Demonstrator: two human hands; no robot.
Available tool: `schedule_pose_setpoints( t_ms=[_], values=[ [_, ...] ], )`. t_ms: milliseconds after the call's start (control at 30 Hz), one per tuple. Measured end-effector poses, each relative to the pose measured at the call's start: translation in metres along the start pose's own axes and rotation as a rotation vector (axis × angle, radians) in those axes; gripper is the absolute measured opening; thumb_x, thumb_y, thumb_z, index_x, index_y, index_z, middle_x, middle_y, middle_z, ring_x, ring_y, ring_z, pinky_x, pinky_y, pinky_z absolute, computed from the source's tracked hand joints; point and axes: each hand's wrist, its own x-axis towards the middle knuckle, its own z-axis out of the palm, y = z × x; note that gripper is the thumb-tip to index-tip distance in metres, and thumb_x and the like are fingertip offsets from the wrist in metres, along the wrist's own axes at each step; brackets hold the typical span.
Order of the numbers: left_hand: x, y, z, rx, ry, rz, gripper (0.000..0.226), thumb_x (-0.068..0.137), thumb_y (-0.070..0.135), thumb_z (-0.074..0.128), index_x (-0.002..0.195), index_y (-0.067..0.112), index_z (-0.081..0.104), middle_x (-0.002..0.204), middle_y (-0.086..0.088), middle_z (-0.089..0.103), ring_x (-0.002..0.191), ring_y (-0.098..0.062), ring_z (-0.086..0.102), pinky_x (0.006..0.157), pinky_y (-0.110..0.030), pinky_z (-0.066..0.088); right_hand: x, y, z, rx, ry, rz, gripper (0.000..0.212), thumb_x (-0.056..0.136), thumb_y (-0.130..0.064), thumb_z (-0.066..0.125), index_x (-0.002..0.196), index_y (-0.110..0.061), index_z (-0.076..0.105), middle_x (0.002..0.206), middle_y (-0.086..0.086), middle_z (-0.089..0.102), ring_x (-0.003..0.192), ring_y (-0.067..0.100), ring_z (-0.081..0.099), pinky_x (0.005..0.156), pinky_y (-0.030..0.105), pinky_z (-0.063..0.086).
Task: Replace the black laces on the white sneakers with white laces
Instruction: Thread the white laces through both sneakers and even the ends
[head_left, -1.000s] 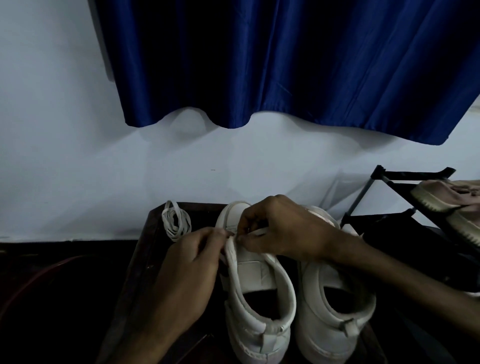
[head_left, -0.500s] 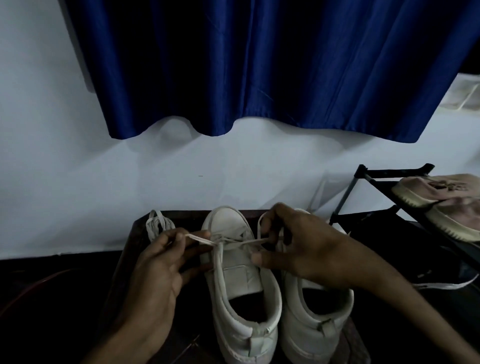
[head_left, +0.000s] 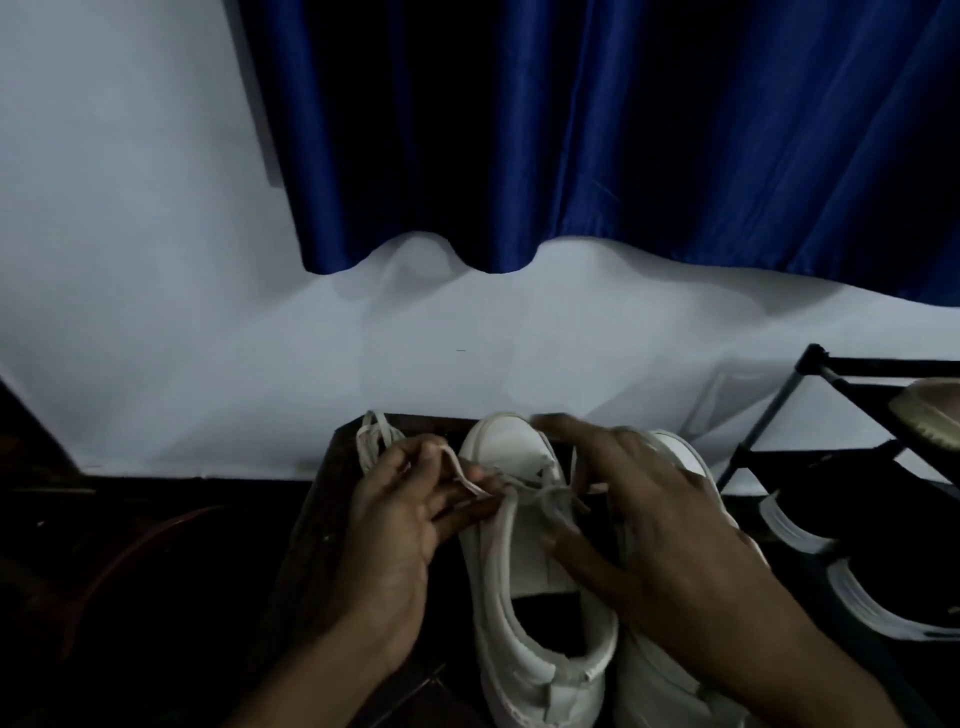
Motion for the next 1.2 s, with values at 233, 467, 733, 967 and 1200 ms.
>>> schedule_pose_setpoints(
  t_ms=[233, 467, 733, 967, 1200],
  values=[
    [0.004, 0.0, -0.01, -0.151, -0.014, -0.152, 0.017, 0.1, 0.009, 0.043, 0.087, 0.005, 0.053, 0.064, -0.011, 0.058, 0.067, -0.029, 0.07, 0.063, -0.043, 0.062, 0.005, 0.006, 0.004, 0.074, 0.049, -0.075, 0.029, 0.082, -0.045, 0.053, 0.107, -0.05, 0.067, 0.095, -0.026, 0.051, 0.082, -0.002, 0.057, 0.07, 0.03, 0.052],
    [0.017, 0.014, -0.019, -0.165, 0.072, -0.1, 0.024, 0.101, 0.008, 0.042, 0.08, 0.012, 0.052, 0.05, 0.003, 0.039, 0.045, -0.01, 0.044, 0.077, -0.044, 0.058, 0.006, 0.001, 0.008, 0.019, 0.022, -0.042, 0.025, 0.082, -0.048, 0.05, 0.1, -0.05, 0.066, 0.097, -0.026, 0.052, 0.081, 0.004, 0.06, 0.072, 0.038, 0.052],
    [0.005, 0.001, -0.03, 1.303, -0.314, 0.711, 0.032, 0.086, 0.062, 0.051, 0.091, 0.031, 0.059, 0.08, 0.013, 0.064, 0.068, -0.005, 0.061, 0.058, -0.025, 0.047, 0.005, -0.002, 0.01, -0.022, 0.038, -0.04, 0.024, 0.083, -0.047, 0.049, 0.102, -0.051, 0.064, 0.097, -0.025, 0.051, 0.077, 0.004, 0.059, 0.066, 0.037, 0.052],
    [0.009, 0.016, -0.032, 0.882, -0.307, 0.277, 0.026, 0.092, 0.037, 0.059, 0.076, 0.017, 0.062, 0.064, 0.014, 0.05, 0.054, -0.002, 0.046, 0.052, -0.013, 0.033, 0.001, 0.0, 0.011, 0.134, 0.195, 0.083, 0.019, 0.079, -0.044, 0.067, 0.086, -0.036, 0.051, 0.088, -0.021, 0.059, 0.067, 0.007, 0.06, 0.058, 0.037, 0.051],
    [-0.006, 0.073, -0.025, -0.306, -0.391, 0.082, 0.02, 0.082, 0.031, 0.049, 0.064, 0.022, 0.051, 0.06, 0.003, 0.052, 0.053, -0.012, 0.05, 0.05, -0.02, 0.044, -0.001, 0.004, 0.014, 0.1, 0.214, 0.123, 0.024, 0.071, -0.049, 0.061, 0.07, -0.029, 0.048, 0.086, -0.017, 0.054, 0.069, 0.008, 0.054, 0.054, 0.032, 0.045]
  ],
)
